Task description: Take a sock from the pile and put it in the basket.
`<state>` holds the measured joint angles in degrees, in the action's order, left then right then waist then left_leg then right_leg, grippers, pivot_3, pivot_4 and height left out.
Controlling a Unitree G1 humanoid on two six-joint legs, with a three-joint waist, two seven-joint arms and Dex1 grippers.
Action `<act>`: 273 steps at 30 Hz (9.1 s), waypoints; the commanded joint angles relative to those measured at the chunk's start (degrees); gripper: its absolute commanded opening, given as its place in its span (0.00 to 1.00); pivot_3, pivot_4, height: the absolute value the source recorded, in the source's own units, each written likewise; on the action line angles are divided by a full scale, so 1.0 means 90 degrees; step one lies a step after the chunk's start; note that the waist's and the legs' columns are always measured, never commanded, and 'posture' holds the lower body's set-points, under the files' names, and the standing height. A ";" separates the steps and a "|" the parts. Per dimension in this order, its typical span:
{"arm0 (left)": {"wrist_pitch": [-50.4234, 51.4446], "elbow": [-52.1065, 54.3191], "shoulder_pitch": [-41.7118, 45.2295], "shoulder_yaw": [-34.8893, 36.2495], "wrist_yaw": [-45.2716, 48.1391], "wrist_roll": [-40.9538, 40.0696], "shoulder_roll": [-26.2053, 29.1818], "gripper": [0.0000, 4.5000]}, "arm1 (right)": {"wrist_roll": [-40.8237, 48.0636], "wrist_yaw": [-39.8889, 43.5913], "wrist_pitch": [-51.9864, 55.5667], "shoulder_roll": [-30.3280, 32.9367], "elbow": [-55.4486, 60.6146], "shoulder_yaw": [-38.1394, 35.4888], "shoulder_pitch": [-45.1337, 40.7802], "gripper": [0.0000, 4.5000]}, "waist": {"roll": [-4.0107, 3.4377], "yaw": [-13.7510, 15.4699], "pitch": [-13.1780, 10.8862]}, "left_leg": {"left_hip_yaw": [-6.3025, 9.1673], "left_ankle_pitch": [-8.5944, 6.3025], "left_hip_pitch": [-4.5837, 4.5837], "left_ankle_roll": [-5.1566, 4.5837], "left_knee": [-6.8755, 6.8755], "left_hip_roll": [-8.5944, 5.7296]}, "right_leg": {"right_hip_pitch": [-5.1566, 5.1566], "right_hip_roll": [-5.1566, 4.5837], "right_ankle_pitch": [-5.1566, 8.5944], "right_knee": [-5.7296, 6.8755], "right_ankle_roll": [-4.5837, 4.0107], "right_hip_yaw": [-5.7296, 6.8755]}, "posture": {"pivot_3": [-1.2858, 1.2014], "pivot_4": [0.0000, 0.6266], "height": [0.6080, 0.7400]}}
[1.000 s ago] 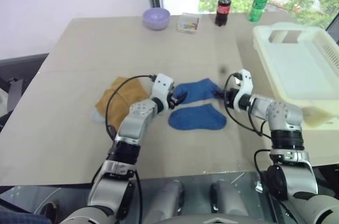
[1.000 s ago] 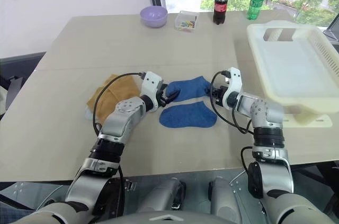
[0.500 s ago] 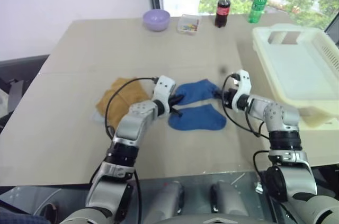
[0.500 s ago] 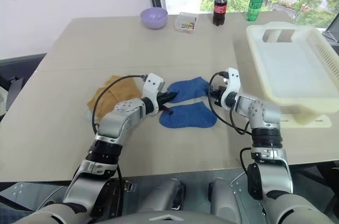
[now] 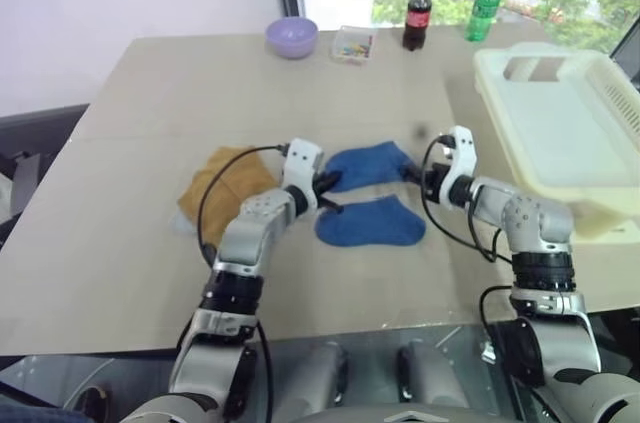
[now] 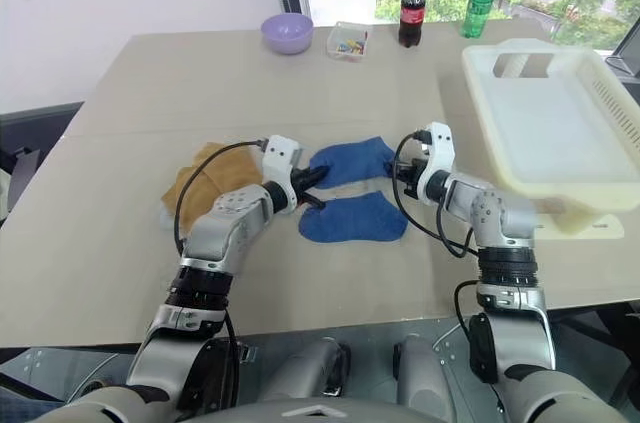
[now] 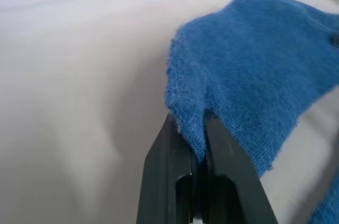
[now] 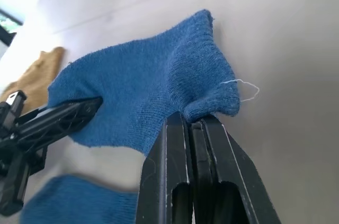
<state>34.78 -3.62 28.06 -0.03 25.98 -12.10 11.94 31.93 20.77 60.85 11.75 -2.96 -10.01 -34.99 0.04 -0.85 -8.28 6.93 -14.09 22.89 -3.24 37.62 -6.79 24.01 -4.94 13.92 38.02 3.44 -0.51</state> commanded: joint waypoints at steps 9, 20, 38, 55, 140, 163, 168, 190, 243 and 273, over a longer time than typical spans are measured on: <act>0.2038 0.3203 -0.1165 0.0762 0.0102 -0.1561 0.0799 0.02 | 0.1586 -0.0190 0.2497 0.0408 0.2456 -0.0755 0.0386 0.00 | -0.0001 0.0012 -0.0001 | -0.0003 0.0000 -0.0003 -0.0001 -0.0022 0.0003 | 0.0003 0.0001 0.0001 -0.0010 -0.0002 -0.0006 | 0.52 0.24 1.00; 0.2335 0.3468 -0.2246 0.0070 -0.0067 -0.1642 0.0974 0.02 | 0.2217 -0.0814 0.3517 0.0070 0.4009 -0.1094 0.1608 0.00 | -0.0002 0.0138 -0.0003 | -0.0002 -0.0013 -0.0025 -0.0022 -0.0024 0.0004 | -0.0013 0.0001 0.0002 -0.0011 0.0000 -0.0001 | 0.52 0.24 1.00; 0.2391 0.3886 -0.2297 0.0301 0.0154 -0.2636 0.0793 0.02 | 0.2655 -0.0990 0.3517 0.0405 0.4179 -0.1364 0.1806 0.00 | -0.0001 0.0176 -0.0005 | -0.0005 -0.0003 -0.0013 -0.0006 -0.0033 0.0004 | -0.0004 0.0000 0.0003 -0.0018 -0.0001 -0.0003 | 0.52 0.24 1.00; 0.2178 0.3323 -0.2089 -0.0264 -0.0115 -0.2432 0.0825 0.02 | 0.2617 -0.0972 0.3515 0.0709 0.3985 -0.1470 0.1841 0.00 | 0.0002 0.0185 -0.0007 | -0.0005 -0.0002 -0.0013 -0.0005 -0.0034 0.0005 | -0.0007 0.0000 0.0003 -0.0021 0.0000 -0.0001 | 0.52 0.24 1.00; 0.1922 0.2908 -0.2509 0.0001 -0.0185 -0.2275 0.0918 0.98 | -0.2779 0.0710 -0.3480 0.1072 0.2939 0.2686 0.3523 0.52 | 0.0033 0.0167 -0.0028 | 0.0001 0.0004 -0.0044 0.0009 -0.0038 0.0015 | -0.0029 0.0009 0.0005 -0.0029 0.0005 0.0006 | 0.52 0.24 1.00; 0.4049 0.2522 -0.2522 0.1409 -0.0761 -0.4464 0.0515 0.98 | -0.2678 0.1454 -0.3565 0.1504 0.2644 0.2841 0.3189 0.52 | 0.0036 0.0179 -0.0025 | -0.0004 -0.0010 -0.0053 0.0033 -0.0039 0.0027 | -0.0036 0.0021 0.0005 -0.0032 0.0005 0.0002 | 0.52 0.24 1.00; 0.4815 0.2171 -0.2201 0.1874 -0.1269 -0.5058 0.0330 0.98 | -0.2782 0.1454 -0.3650 0.1433 0.2624 0.2988 0.3171 0.52 | 0.0036 0.0175 -0.0019 | -0.0003 -0.0011 -0.0064 0.0036 -0.0040 0.0027 | -0.0045 0.0022 0.0006 -0.0030 0.0005 0.0001 | 0.52 0.24 1.00; 0.5224 0.1391 -0.1821 0.1907 -0.1390 -0.5635 0.0495 0.98 | -0.3106 0.1371 -0.3802 0.1288 0.2479 0.3134 0.3155 0.52 | 0.0037 0.0185 0.0000 | -0.0016 -0.0009 -0.0121 0.0056 -0.0063 0.0053 | -0.0087 0.0044 0.0008 -0.0039 0.0005 -0.0018 | 0.52 0.24 1.00; 0.3802 -0.0128 -0.0521 0.1256 -0.1682 -0.7591 -0.0735 0.98 | -0.2334 0.2263 -0.2224 0.2924 0.4448 0.1982 0.3233 0.52 | 0.0094 0.0259 -0.0049 | 0.0003 -0.0006 -0.0016 0.0059 -0.0049 0.0043 | -0.0018 0.0038 0.0005 -0.0062 0.0003 0.0002 | 0.52 0.24 1.00; 0.3708 -0.0169 -0.0695 0.1330 -0.1441 -0.7030 -0.0983 1.00 | -0.0195 0.1041 0.0119 0.1140 0.2564 0.1149 0.2300 0.99 | 0.0095 0.0295 -0.0053 | 0.0002 0.0000 -0.0018 0.0048 -0.0049 0.0034 | -0.0014 0.0033 0.0003 -0.0050 0.0000 -0.0004 | 0.52 0.24 1.00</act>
<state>68.33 -6.54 22.20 11.78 12.48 -75.47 3.23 26.61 28.23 59.04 22.82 20.87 -0.18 -14.65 0.89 1.81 -8.76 6.95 -14.09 22.72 -2.81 37.19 -6.48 23.88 -4.64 13.95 37.57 3.44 -0.54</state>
